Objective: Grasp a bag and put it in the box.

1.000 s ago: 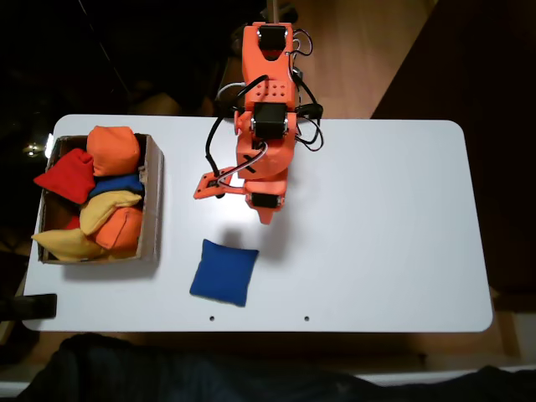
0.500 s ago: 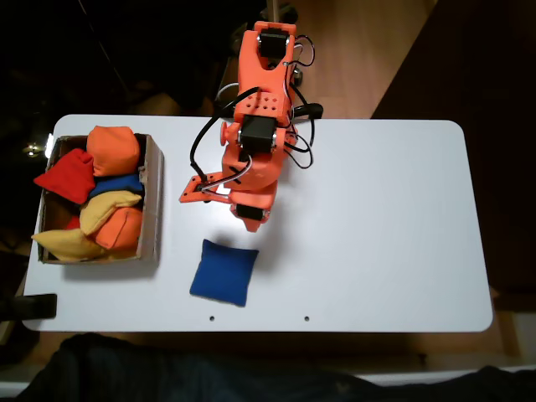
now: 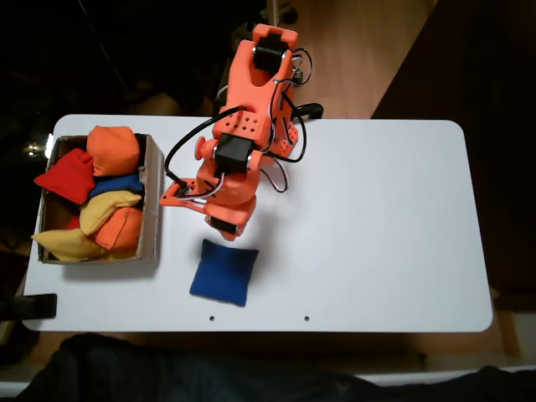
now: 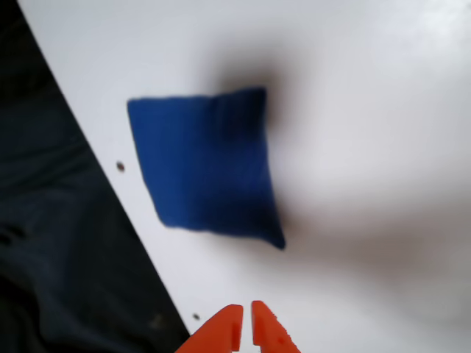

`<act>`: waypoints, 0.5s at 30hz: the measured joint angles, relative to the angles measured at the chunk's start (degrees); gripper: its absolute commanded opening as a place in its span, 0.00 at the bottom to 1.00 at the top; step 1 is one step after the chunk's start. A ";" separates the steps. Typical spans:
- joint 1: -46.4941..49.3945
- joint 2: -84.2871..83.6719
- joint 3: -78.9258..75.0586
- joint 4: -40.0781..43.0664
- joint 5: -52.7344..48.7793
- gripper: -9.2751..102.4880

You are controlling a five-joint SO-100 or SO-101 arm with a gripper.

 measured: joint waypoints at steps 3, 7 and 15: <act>1.32 -2.55 -1.58 0.00 -0.18 0.08; 2.81 -5.71 -3.25 -0.09 -1.23 0.08; 4.31 -10.28 -6.33 -0.26 -3.25 0.09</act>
